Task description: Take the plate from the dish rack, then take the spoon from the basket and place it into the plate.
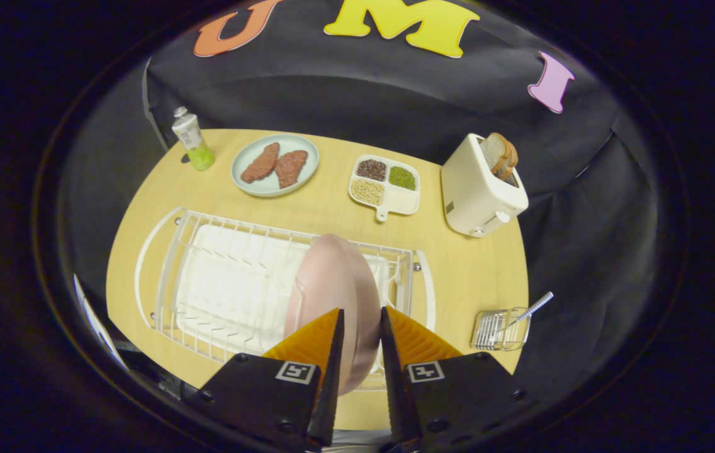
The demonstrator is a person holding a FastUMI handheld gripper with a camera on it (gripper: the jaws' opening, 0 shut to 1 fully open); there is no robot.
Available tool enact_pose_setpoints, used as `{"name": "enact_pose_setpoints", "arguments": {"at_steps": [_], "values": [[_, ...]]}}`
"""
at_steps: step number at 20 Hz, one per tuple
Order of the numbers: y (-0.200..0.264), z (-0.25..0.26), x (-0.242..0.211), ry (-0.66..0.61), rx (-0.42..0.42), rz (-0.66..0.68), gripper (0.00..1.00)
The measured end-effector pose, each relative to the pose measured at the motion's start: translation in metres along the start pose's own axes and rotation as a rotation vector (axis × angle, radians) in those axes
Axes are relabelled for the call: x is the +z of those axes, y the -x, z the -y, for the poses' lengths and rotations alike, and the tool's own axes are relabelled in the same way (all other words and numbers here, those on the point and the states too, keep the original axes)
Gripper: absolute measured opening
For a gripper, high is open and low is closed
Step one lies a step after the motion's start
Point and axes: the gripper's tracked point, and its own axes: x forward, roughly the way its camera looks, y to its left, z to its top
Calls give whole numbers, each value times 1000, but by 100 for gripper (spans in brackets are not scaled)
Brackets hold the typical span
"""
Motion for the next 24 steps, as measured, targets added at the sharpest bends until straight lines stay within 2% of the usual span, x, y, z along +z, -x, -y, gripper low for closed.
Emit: {"name": "enact_pose_setpoints", "arguments": {"at_steps": [3,5,7,11,16,19,24], "values": [[4,-3,2,39,-102,-12,22],[9,0,0,58,-178,0,17],[12,1,-1,20,-198,3,13],[30,19,2,-38,-282,54,11],[45,43,-6,-49,-288,103,11],[48,68,-16,-68,-242,121,11],[47,80,-57,-121,11,152,11]]}}
